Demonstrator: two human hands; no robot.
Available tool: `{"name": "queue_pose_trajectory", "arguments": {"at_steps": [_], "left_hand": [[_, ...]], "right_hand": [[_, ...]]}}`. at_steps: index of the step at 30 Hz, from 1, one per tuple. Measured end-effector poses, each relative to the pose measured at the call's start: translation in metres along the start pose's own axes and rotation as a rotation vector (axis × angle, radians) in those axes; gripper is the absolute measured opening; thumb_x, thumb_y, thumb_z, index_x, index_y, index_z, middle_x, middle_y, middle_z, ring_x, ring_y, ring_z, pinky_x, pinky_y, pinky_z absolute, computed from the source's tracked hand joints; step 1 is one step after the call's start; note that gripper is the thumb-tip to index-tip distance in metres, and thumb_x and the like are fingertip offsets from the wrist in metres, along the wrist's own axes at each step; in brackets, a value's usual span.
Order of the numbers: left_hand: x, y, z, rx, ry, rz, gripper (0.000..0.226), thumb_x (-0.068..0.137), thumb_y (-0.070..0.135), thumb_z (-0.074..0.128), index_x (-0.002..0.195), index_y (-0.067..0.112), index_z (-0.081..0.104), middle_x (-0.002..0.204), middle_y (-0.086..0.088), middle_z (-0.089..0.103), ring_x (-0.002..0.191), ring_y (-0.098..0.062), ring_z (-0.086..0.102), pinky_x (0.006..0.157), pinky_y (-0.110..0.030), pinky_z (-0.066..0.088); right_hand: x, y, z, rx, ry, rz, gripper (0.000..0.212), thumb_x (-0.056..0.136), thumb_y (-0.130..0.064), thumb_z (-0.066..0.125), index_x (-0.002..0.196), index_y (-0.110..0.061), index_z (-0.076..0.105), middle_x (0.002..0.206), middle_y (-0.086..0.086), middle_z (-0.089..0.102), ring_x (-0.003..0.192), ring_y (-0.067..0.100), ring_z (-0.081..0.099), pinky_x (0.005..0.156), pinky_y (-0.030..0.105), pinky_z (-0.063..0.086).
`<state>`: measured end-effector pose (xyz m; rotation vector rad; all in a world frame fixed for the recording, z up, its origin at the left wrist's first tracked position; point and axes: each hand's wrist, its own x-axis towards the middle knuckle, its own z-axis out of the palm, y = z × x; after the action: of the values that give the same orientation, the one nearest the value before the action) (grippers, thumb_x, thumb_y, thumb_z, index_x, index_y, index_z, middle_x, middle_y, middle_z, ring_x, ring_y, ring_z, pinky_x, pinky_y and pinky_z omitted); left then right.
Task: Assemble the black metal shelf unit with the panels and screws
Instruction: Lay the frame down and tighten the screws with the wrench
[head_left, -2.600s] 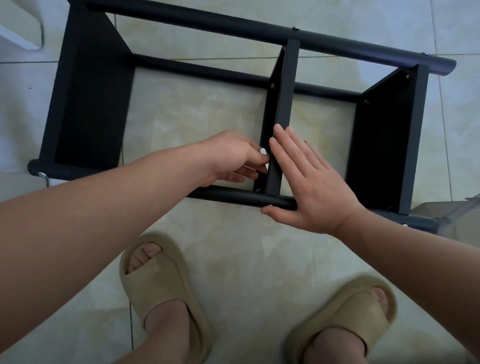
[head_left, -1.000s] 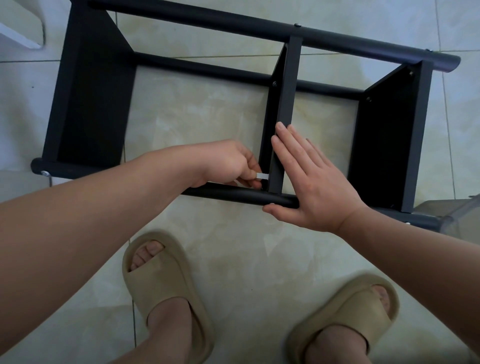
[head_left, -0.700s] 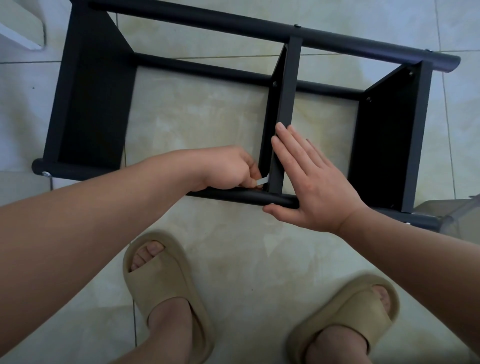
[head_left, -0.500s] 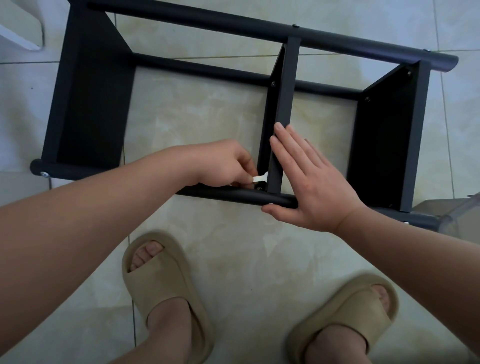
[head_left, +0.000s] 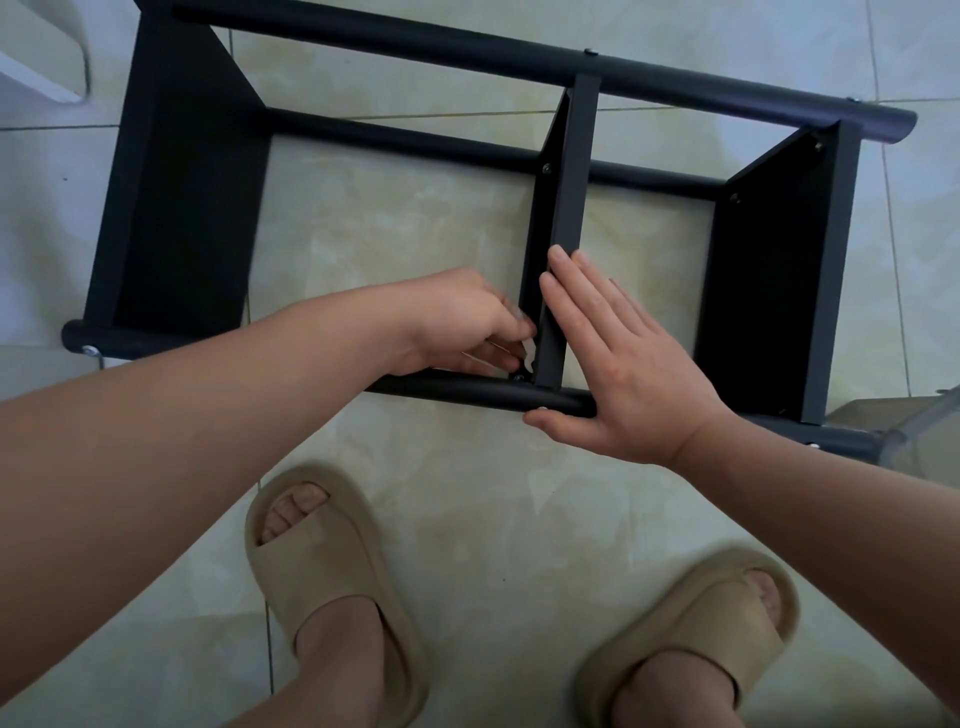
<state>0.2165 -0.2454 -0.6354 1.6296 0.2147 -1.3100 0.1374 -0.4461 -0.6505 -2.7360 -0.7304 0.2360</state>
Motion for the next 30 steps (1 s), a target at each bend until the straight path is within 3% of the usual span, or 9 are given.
{"name": "queue_pose_trajectory", "arguments": {"at_steps": [7,15,24,30], "left_hand": [[0.0066,-0.0026,0.0058,-0.006,0.138,0.077,0.003,0.093,0.016,0.068,0.091,0.018,0.067,0.075,0.004,0.073,0.073,-0.008,0.070,0.070,-0.026,0.052],[0.0075,-0.0016,0.0071,-0.116,0.131,0.065,0.006,0.096,0.023,0.065,0.096,0.018,0.066,0.073,0.006,0.074,0.074,-0.010,0.072,0.071,-0.027,0.052],[0.0039,-0.0012,0.0036,0.007,0.135,0.054,0.009,0.097,0.024,0.064,0.092,0.018,0.069,0.082,0.004,0.075,0.072,-0.007,0.068,0.071,-0.026,0.052],[0.0037,-0.0006,0.0035,0.005,0.155,0.075,0.009,0.096,0.024,0.065,0.092,0.018,0.069,0.077,0.008,0.075,0.075,-0.006,0.068,0.072,-0.026,0.052]], "right_hand": [[0.0001,0.0006,0.0014,0.009,0.012,-0.003,0.103,0.091,-0.069,0.053,0.158,0.001,0.020,0.168,0.016,0.011,0.157,0.030,0.007,0.121,0.055,0.027],[0.0001,0.0003,0.0015,0.008,0.006,0.000,0.103,0.091,-0.069,0.053,0.158,0.001,0.020,0.168,0.016,0.010,0.157,0.030,0.007,0.121,0.054,0.027],[0.0004,0.0001,0.0010,0.004,0.002,0.003,0.103,0.090,-0.069,0.054,0.158,0.002,0.020,0.168,0.016,0.010,0.157,0.030,0.007,0.121,0.055,0.027],[-0.0001,-0.0001,0.0003,0.007,-0.001,0.002,0.103,0.090,-0.068,0.054,0.158,0.002,0.020,0.168,0.016,0.010,0.157,0.030,0.007,0.121,0.055,0.027]]}}
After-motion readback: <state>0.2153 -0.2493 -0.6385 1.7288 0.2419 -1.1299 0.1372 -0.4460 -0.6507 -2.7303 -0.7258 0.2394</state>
